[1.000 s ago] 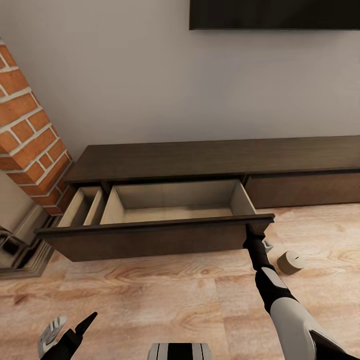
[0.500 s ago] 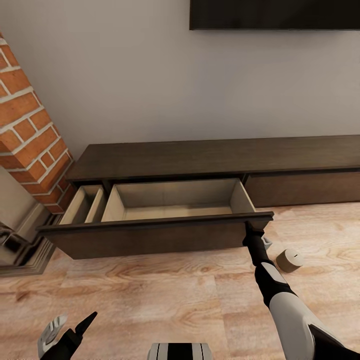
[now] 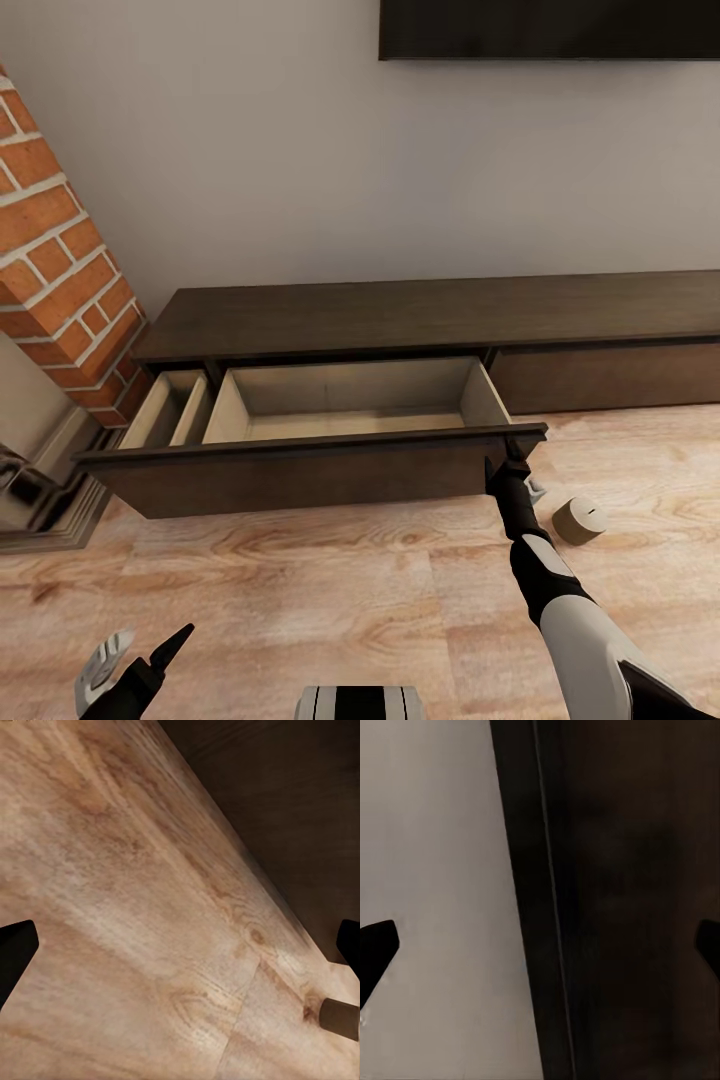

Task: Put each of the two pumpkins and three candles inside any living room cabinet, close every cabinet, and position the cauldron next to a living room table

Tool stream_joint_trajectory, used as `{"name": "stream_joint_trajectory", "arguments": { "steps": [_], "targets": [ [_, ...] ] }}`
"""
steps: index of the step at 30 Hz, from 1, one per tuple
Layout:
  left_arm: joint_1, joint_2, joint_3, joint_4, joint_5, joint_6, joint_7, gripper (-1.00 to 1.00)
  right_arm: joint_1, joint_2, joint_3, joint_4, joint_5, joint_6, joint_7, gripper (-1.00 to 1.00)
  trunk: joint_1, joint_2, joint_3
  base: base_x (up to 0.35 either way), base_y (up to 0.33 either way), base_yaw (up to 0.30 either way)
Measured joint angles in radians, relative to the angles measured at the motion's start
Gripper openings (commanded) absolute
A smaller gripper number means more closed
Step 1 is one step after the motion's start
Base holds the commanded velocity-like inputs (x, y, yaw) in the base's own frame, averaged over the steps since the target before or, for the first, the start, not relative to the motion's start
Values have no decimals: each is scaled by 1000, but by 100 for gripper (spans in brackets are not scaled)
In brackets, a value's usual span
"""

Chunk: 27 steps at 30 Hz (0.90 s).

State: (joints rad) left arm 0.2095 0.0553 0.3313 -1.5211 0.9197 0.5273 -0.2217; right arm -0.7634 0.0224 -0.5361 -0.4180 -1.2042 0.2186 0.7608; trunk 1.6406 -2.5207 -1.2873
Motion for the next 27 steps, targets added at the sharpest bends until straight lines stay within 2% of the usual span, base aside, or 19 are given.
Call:
{"name": "stream_joint_trajectory", "arguments": {
  "steps": [17,24,27],
  "targets": [
    [0,-6,2,-7,-3,1,-1,100,0,2,1,0,-3,0,-4,100,0,0,0,0,0,0],
    [0,-7,4,-10,0,2,1,100,7,4,2,-2,1,-10,-1,100,-3,2,27,0,0,0],
    [0,-7,0,-10,-1,3,4,100,46,2,2,-41,0,-14,-2,100,-5,2,39,0,0,0]
  ]
}}
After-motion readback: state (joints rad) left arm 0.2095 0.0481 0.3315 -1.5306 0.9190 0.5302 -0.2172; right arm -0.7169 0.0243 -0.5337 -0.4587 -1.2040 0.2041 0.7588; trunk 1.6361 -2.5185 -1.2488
